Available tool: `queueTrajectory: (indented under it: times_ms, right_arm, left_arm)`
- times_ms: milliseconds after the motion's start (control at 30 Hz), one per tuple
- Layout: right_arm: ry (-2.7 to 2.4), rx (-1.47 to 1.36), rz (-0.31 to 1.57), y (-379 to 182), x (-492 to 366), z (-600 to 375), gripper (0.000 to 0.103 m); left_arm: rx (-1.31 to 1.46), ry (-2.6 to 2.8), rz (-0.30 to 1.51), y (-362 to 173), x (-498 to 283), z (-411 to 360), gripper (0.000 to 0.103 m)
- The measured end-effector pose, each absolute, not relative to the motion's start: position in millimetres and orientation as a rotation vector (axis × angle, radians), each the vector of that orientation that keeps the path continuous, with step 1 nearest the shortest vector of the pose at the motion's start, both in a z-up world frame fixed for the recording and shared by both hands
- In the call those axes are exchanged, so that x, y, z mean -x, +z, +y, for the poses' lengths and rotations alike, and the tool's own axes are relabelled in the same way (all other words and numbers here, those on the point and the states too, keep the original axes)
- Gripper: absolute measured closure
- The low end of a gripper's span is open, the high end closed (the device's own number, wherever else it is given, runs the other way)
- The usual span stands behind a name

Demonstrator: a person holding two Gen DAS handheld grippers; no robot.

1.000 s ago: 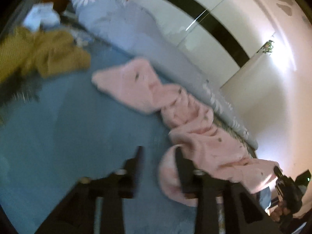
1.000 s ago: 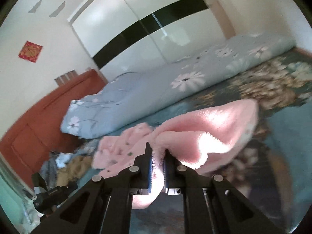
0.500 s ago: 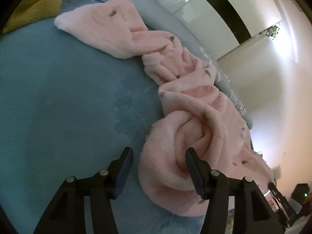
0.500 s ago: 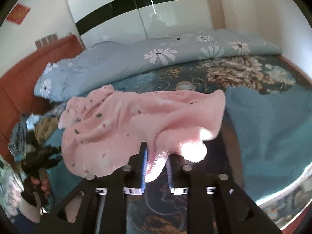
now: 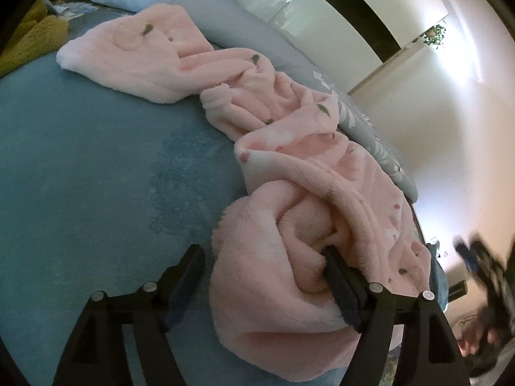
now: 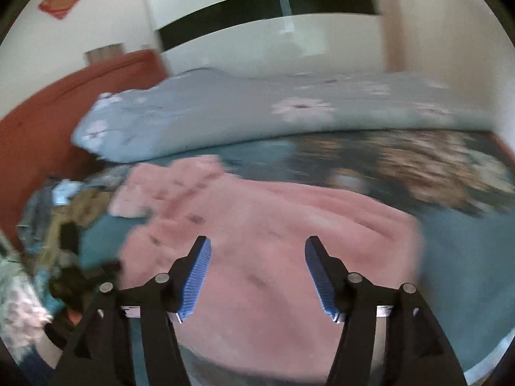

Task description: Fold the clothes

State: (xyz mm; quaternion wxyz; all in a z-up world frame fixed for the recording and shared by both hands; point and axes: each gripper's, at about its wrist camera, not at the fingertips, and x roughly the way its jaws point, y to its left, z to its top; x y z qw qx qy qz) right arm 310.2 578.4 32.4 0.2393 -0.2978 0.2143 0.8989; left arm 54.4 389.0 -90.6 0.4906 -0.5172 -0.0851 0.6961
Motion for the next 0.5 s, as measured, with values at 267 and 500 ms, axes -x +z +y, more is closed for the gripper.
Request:
queueTrajectory:
  times_ms: [267,500]
  right_arm:
    - [2.442,1.073,0.801,-15.1,-120.6,643.1,0.040]
    - [2.282,1.104,1.055,-55.7,-70.1,675.3,0.041]
  left_arm:
    - [1.289,1.634,-0.253,-92.4,-45.3,387.4,0.026]
    - [1.271,1.653,-0.239,-88.2,-41.8,386.7,0.058]
